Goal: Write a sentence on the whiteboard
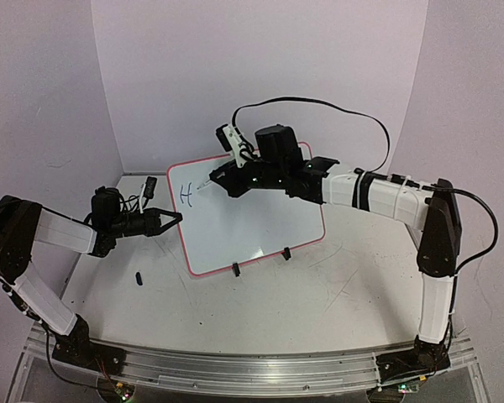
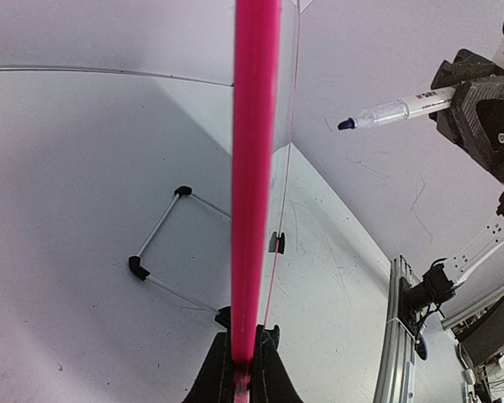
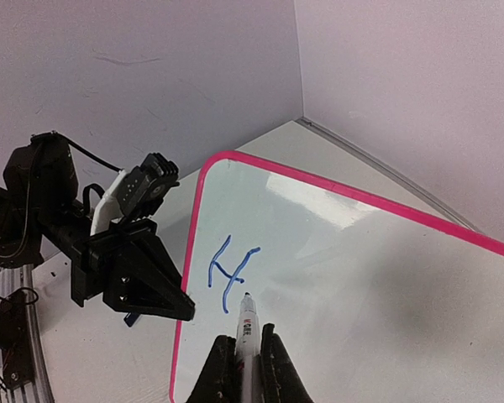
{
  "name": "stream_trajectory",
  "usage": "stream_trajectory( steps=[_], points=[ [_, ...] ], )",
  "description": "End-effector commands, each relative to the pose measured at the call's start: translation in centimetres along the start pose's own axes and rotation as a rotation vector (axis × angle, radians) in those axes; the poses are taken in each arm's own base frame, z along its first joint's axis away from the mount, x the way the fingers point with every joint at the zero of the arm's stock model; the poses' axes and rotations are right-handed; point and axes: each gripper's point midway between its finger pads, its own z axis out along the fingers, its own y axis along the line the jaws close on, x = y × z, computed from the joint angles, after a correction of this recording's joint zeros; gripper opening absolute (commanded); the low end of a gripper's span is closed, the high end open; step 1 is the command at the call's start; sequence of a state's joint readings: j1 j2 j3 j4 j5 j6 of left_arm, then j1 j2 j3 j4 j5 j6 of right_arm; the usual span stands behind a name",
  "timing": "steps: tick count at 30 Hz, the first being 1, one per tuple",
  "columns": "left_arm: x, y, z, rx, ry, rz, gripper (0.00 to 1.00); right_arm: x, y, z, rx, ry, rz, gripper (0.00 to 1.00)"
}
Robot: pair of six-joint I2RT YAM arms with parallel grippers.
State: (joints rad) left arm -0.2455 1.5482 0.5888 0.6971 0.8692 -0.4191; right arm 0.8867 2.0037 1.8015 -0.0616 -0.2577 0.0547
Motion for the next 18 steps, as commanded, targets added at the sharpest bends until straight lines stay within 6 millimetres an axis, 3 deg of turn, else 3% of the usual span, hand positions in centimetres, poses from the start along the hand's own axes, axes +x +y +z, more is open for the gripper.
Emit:
stream_trajectory(
  steps=[1,18],
  points=[
    [-0.9,0.4,0.3,-0.022,-0.010,0.006,0.00,-2.1,0.0,0.4,0.010,-0.060,0.006,0.00],
    [-1.0,0.4,0.5,-0.015,-0.005,0.005,0.00,-1.0,-0.6,2.0,0.016,-0.022,0.006,0.00]
  ],
)
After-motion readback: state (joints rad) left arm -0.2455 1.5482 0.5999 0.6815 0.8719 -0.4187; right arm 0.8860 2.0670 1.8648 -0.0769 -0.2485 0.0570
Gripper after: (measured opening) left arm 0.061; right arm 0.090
